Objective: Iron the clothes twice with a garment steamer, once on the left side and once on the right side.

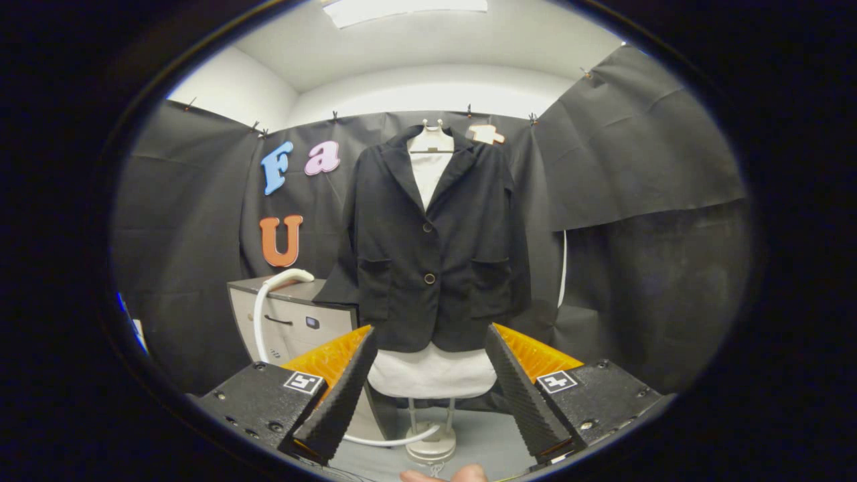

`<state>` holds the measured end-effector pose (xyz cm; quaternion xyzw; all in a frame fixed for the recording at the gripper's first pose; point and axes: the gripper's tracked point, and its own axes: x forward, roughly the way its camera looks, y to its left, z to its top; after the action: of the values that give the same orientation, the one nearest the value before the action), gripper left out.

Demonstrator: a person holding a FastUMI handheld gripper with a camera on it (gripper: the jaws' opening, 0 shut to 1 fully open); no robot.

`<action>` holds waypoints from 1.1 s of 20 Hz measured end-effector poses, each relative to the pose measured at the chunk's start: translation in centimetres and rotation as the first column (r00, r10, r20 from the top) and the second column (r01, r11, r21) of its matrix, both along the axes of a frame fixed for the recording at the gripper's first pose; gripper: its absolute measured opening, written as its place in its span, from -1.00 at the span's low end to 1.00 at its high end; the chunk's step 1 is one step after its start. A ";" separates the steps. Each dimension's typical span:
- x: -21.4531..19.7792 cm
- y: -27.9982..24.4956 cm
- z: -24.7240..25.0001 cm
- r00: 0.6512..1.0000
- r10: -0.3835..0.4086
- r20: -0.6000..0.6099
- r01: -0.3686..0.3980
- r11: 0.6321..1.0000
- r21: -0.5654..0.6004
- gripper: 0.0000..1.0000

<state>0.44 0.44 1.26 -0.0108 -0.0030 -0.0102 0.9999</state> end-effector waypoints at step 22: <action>18.9 31.0 3.5 0.922 0.363 -0.133 -0.354 0.931 0.089 1.00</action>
<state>19.37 31.46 4.79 0.0208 0.0691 0.1737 0.9822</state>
